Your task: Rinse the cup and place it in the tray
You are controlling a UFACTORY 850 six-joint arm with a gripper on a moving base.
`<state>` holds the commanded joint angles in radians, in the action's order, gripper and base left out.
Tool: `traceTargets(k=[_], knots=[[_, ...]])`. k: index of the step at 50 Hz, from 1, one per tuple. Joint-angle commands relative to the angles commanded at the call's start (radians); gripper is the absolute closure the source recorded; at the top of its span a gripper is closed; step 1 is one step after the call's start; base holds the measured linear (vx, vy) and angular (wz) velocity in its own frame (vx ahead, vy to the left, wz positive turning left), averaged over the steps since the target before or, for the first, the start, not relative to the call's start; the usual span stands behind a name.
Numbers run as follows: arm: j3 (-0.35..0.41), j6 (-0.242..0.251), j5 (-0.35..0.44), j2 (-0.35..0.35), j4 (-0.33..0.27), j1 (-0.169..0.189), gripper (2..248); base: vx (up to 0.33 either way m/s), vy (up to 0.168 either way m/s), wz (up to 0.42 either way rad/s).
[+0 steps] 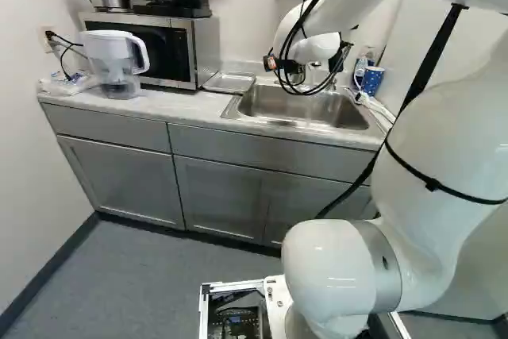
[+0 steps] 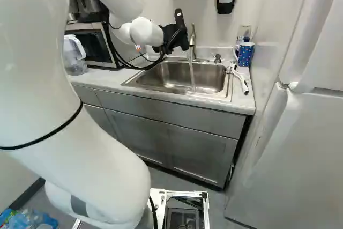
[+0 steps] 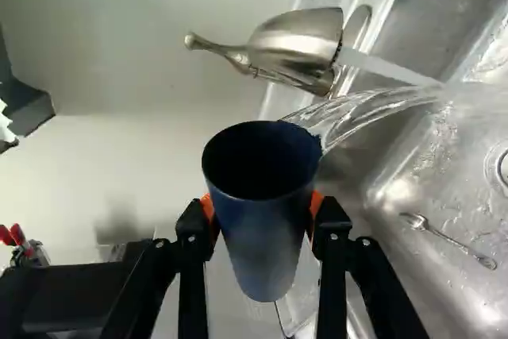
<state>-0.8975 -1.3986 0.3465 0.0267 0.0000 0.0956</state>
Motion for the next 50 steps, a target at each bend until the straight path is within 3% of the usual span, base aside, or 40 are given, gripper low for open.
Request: traceTargets(k=[31,50], knots=[[0.0,-0.326,0.0,0.0,0.0,0.0,125,0.0,0.0,0.0],[0.0,-0.326,0.0,0.0,0.0,0.0,125,0.0,0.0,0.0]])
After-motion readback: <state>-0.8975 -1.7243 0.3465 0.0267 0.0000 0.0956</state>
